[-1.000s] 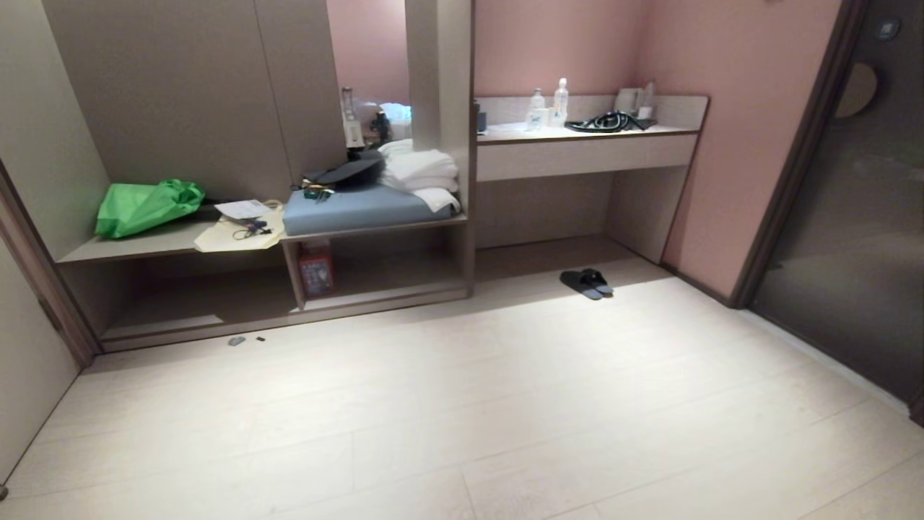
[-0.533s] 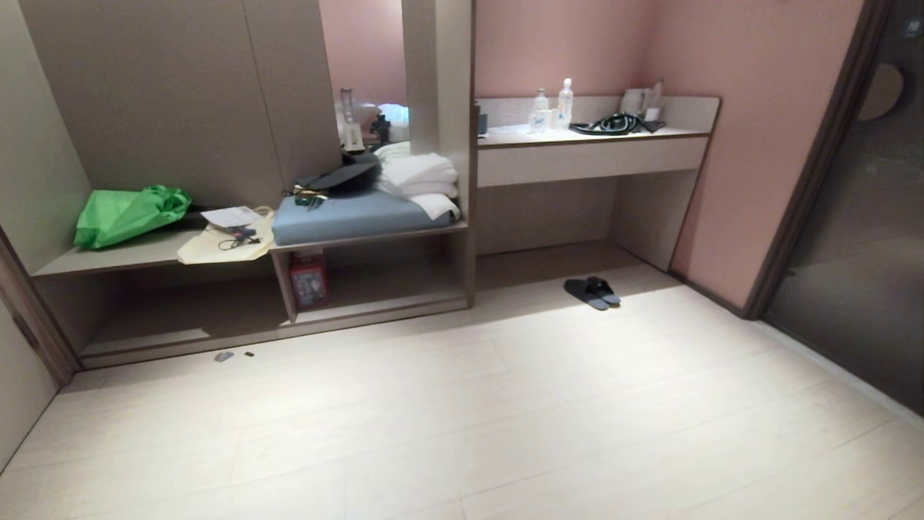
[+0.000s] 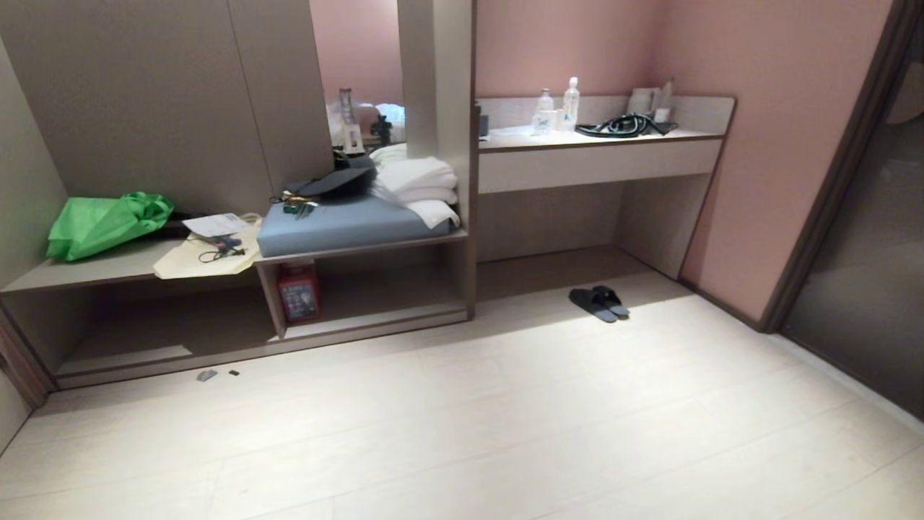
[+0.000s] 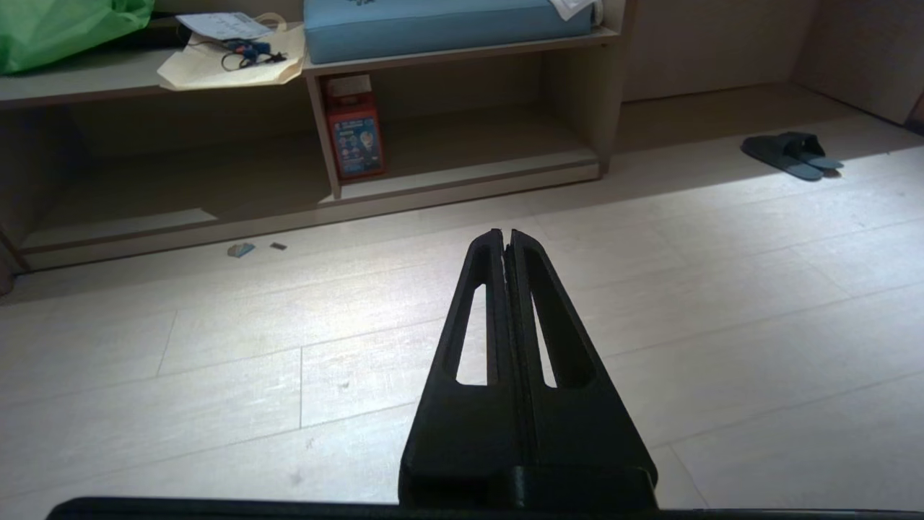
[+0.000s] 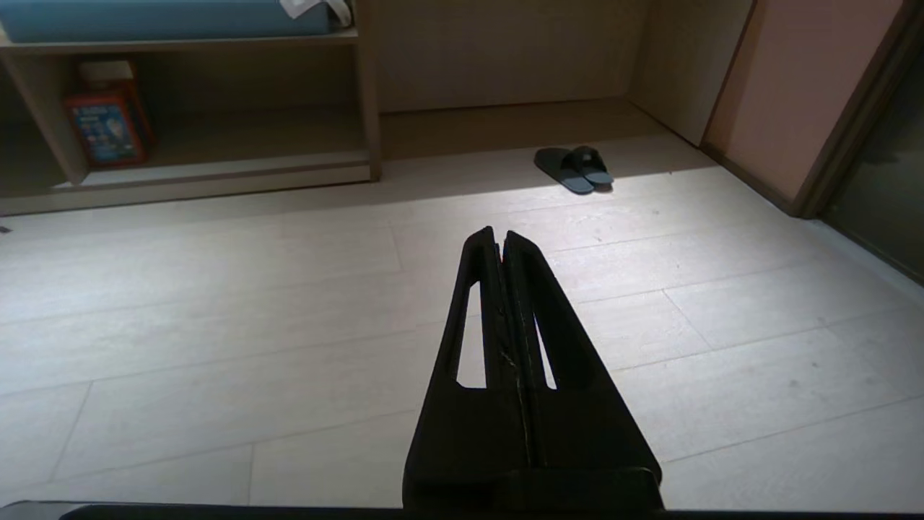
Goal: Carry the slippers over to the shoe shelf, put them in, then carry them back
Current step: Pick up the slippers on the floor
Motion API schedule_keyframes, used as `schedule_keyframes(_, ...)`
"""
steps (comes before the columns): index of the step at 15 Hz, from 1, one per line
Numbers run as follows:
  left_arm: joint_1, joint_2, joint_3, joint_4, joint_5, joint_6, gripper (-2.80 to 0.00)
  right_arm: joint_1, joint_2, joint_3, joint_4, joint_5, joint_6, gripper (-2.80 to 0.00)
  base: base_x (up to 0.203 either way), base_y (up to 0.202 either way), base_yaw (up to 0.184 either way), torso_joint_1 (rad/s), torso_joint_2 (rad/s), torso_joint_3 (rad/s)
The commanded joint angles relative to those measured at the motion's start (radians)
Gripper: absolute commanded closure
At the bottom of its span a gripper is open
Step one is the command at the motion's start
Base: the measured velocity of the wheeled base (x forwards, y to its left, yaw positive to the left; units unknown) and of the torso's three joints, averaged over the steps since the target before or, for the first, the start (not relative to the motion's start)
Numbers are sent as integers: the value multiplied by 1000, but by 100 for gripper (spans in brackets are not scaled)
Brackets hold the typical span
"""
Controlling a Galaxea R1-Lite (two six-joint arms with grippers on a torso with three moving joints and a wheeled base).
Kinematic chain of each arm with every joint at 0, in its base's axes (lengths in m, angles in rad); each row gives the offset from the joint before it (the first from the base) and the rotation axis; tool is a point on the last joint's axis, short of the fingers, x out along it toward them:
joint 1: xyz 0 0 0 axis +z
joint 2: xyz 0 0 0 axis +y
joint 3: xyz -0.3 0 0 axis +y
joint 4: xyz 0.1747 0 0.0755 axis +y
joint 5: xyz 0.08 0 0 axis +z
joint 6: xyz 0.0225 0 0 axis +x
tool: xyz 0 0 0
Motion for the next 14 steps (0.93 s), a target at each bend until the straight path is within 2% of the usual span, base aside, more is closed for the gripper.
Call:
schedule_keyframes(1,0,1,0,0,0,0,0,0,1,2,0,0,0,0,198,0,1,4,5,2)
schedule_keyframes(14,0,0,0,0,0,0,0,0,1,2,0,0,0,0,197,-1,8,2,2,2)
